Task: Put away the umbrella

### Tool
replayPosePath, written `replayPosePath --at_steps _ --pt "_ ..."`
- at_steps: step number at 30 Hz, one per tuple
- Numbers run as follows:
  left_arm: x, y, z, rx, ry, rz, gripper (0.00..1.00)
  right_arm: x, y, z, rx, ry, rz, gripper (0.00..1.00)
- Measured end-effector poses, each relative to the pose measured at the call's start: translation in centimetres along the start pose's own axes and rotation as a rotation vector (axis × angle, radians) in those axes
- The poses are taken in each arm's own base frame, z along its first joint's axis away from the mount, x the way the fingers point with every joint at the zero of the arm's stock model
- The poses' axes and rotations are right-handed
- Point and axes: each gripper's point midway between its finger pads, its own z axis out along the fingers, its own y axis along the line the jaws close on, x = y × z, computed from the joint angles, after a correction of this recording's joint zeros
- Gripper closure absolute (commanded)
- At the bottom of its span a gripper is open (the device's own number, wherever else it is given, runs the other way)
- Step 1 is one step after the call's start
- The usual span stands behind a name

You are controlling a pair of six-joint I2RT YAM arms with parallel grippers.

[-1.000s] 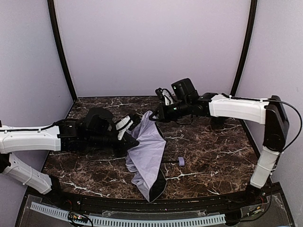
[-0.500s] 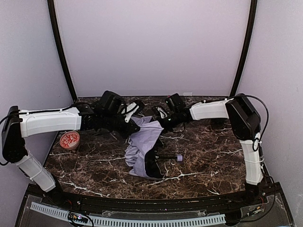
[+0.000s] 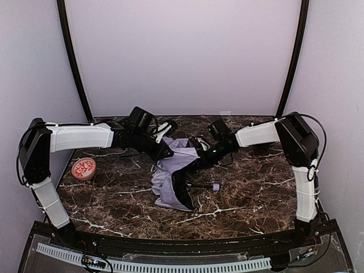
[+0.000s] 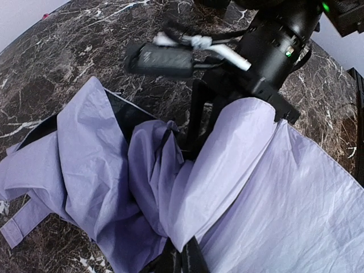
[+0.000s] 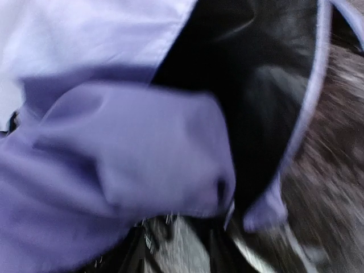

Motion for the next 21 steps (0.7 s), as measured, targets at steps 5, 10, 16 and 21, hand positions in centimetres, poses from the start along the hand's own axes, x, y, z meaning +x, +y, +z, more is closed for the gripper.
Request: replayPosePath --at_steps 5,10,16,21 --pt "0.5 0.0 0.2 0.002 0.003 -0.010 1.00 0.2 0.9 -7.0 0.062 -0.098 -0.025 0.42" --pt "0.5 -0.2 0.2 0.015 0.002 -0.016 1.00 3.2 3.5 -10.8 0.117 -0.193 -0.146 0.39" --pt "0.5 -0.5 0.2 0.028 0.001 -0.010 1.00 8.0 6.1 -8.5 0.207 -0.226 -0.610 0.35" --pt "0.1 -0.5 0.3 0.032 -0.004 0.004 1.00 10.6 4.9 -5.2 0.292 -0.166 -0.986 0.38"
